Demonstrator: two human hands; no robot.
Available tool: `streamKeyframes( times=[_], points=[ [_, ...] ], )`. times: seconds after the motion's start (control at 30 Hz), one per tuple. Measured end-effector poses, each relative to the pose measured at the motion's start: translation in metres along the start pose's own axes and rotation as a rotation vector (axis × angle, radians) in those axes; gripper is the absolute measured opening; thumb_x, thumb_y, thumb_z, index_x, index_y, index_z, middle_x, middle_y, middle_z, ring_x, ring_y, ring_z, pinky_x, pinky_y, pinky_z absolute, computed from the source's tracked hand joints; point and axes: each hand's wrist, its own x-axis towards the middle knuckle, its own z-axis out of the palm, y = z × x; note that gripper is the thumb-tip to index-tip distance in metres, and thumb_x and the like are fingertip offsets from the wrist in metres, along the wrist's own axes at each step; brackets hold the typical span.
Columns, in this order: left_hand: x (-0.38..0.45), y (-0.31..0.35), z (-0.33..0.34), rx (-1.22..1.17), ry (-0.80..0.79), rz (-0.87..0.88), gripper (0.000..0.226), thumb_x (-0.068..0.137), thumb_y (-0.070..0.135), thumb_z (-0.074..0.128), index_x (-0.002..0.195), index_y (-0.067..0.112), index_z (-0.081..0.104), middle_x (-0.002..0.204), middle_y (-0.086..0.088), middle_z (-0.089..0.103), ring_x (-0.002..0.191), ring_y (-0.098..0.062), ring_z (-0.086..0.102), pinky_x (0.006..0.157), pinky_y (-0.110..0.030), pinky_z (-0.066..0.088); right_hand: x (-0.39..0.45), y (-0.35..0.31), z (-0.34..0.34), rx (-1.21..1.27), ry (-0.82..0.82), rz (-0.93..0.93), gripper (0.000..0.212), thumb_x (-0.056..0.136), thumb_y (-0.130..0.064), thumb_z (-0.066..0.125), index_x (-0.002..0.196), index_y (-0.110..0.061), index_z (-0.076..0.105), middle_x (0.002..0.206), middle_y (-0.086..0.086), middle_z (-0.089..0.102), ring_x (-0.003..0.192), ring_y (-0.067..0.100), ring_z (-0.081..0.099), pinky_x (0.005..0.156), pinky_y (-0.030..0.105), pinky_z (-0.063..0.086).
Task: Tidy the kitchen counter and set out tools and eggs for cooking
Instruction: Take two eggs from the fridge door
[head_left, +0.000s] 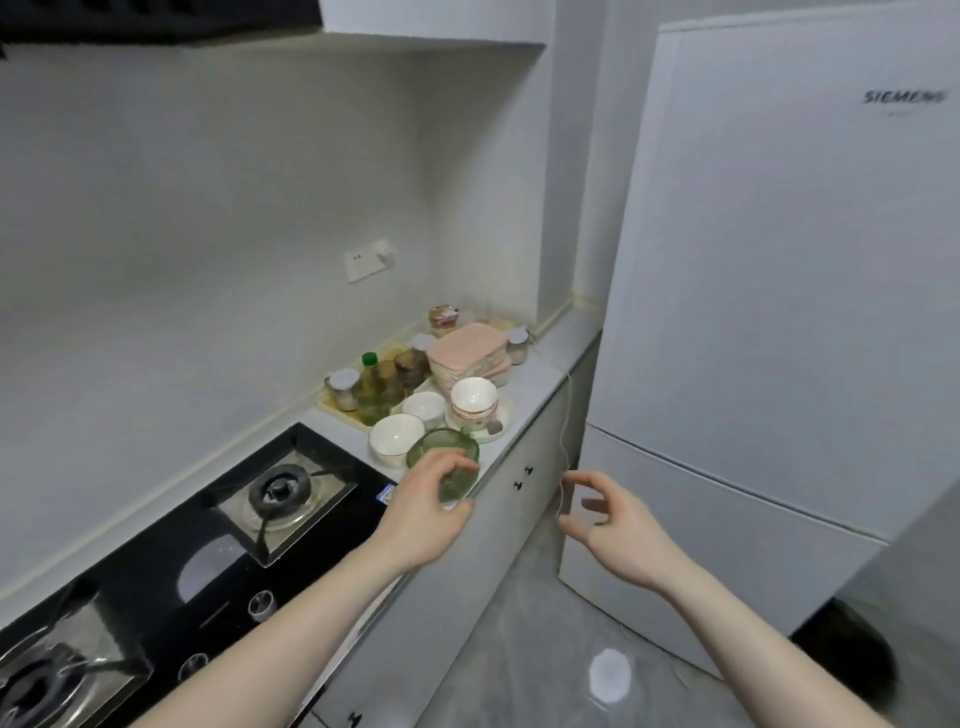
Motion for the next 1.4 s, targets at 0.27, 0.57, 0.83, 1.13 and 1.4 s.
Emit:
streamKeyframes(
  times=[0.27,0.57,0.83,1.13,1.4],
  points=[
    [0.147,0.036,0.054,-0.042,-0.113,0.082,0.041,0.081,0.016,0.072,0.118,0.032,0.064,0.137,0.009,0.05,0.123,-0.009,0.051,0.108,-0.035,0.044,0.041,0.042,-0.067,0.06,0.159,0.115,0.049,0.09,-0.027,0.072,0.134,-0.037,0.054,0.138,-0.017,0.055,0.123,0.006,0.056,0.099,0.028,0.049],
    [0.329,0.073,0.099,-0.023,-0.312,0.149,0.061,0.085,0.024,0.07,0.142,0.026,0.049,0.145,0.003,0.045,0.133,-0.015,0.047,0.109,-0.033,0.041,0.136,0.059,-0.116,0.113,0.379,0.249,0.05,0.09,-0.026,0.072,0.136,-0.035,0.054,0.136,-0.017,0.057,0.124,0.006,0.056,0.094,0.03,0.053],
    [0.439,0.104,0.128,-0.238,-0.423,0.101,0.094,0.083,0.02,0.076,0.159,0.026,0.02,0.158,0.003,0.038,0.14,-0.022,0.045,0.106,-0.031,0.04,0.194,0.071,-0.126,0.231,0.514,0.346,0.055,0.092,-0.023,0.071,0.14,-0.034,0.047,0.142,-0.016,0.048,0.123,0.011,0.056,0.094,0.03,0.05],
    [0.473,0.104,0.151,-0.437,-0.393,0.021,0.072,0.07,0.019,0.076,0.134,0.015,0.042,0.128,0.002,0.063,0.115,-0.016,0.063,0.103,-0.043,0.053,0.208,0.081,-0.134,0.266,0.524,0.422,0.068,0.091,-0.024,0.071,0.148,-0.035,0.036,0.148,-0.011,0.043,0.123,0.013,0.056,0.088,0.028,0.048],
    [0.472,0.104,0.153,-0.527,-0.37,0.054,0.051,0.086,0.018,0.074,0.127,0.014,0.045,0.122,0.006,0.062,0.112,-0.014,0.063,0.1,-0.037,0.052,0.205,0.087,-0.107,0.259,0.402,0.495,0.067,0.089,-0.029,0.073,0.145,-0.039,0.039,0.146,-0.015,0.044,0.123,0.01,0.056,0.088,0.024,0.047]
  ],
)
